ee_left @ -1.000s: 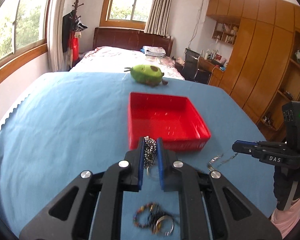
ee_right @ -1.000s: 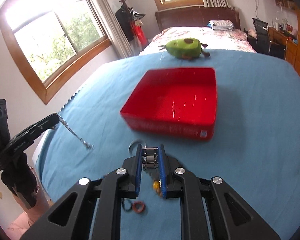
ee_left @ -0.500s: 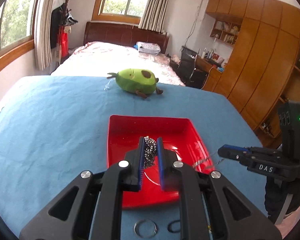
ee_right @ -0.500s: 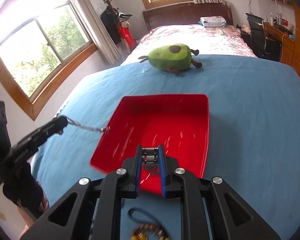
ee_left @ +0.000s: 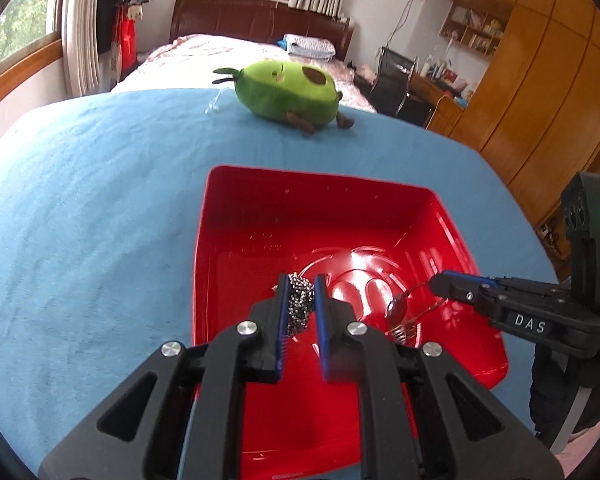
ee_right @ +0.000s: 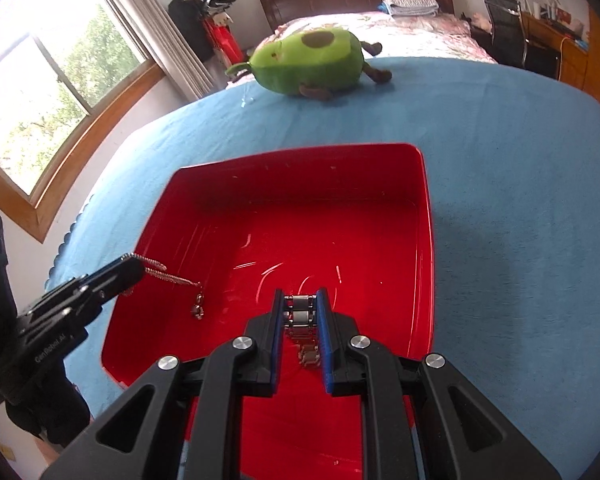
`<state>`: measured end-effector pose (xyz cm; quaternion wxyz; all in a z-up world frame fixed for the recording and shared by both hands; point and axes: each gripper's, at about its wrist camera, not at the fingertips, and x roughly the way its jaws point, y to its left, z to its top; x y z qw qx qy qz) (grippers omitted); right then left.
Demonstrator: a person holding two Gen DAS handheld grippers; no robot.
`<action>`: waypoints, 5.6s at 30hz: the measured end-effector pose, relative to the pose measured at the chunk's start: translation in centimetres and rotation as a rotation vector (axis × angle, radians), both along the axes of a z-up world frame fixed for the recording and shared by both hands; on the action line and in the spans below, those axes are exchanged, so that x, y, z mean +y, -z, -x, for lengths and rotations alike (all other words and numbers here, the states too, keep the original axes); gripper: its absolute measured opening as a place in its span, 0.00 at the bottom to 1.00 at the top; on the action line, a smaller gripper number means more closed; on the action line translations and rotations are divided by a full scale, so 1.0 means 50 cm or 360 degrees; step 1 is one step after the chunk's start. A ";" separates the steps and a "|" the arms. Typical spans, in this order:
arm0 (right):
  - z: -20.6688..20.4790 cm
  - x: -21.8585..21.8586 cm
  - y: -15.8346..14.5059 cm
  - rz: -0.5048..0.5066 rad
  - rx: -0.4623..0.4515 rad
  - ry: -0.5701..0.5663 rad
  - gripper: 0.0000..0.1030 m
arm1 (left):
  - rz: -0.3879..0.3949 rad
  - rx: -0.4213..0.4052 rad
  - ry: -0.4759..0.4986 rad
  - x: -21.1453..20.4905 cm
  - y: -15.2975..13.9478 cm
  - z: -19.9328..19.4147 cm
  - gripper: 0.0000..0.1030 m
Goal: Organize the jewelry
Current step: 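Carry chain and watch over the red box while the left tool releases the chain inside, then open the right tool to drop the watch into the red box, then grasp the silver bangle with the left tool, then grasp the black cord of the brown bead bracelet with the right tool while the left holds the bangle, then lower bangle and bead bracelet into the red box and open both tools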
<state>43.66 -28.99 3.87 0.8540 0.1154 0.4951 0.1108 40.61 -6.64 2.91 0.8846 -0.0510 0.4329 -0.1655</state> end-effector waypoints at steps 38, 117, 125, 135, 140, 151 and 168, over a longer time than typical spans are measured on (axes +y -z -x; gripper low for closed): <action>0.317 -0.015 0.007 -0.0121 -0.0028 -0.0030 0.21 | -0.0177 0.0253 -0.0009 0.062 0.075 0.285 0.42; 0.407 -0.077 0.067 0.0015 -0.0032 -0.0035 0.10 | -0.0116 0.0209 0.0036 0.043 0.091 0.315 0.02; 0.415 -0.125 0.047 -0.0156 -0.0052 0.0034 0.10 | -0.0089 0.0195 0.0053 0.041 0.076 0.325 0.02; 0.433 -0.095 -0.043 -0.0233 -0.0207 -0.0023 0.10 | -0.0027 0.0067 0.0091 0.044 -0.012 0.360 0.02; 0.423 -0.092 -0.108 -0.0223 -0.0285 -0.0035 0.10 | -0.0034 -0.0009 0.0090 0.042 -0.067 0.355 0.02; 0.298 -0.064 -0.208 -0.0212 -0.0461 -0.0002 0.10 | -0.0009 -0.0142 0.0065 -0.001 -0.137 0.249 0.02; 0.123 -0.016 -0.035 -0.0012 -0.0184 0.0018 0.11 | -0.0134 0.0147 0.0014 -0.038 0.044 0.048 0.05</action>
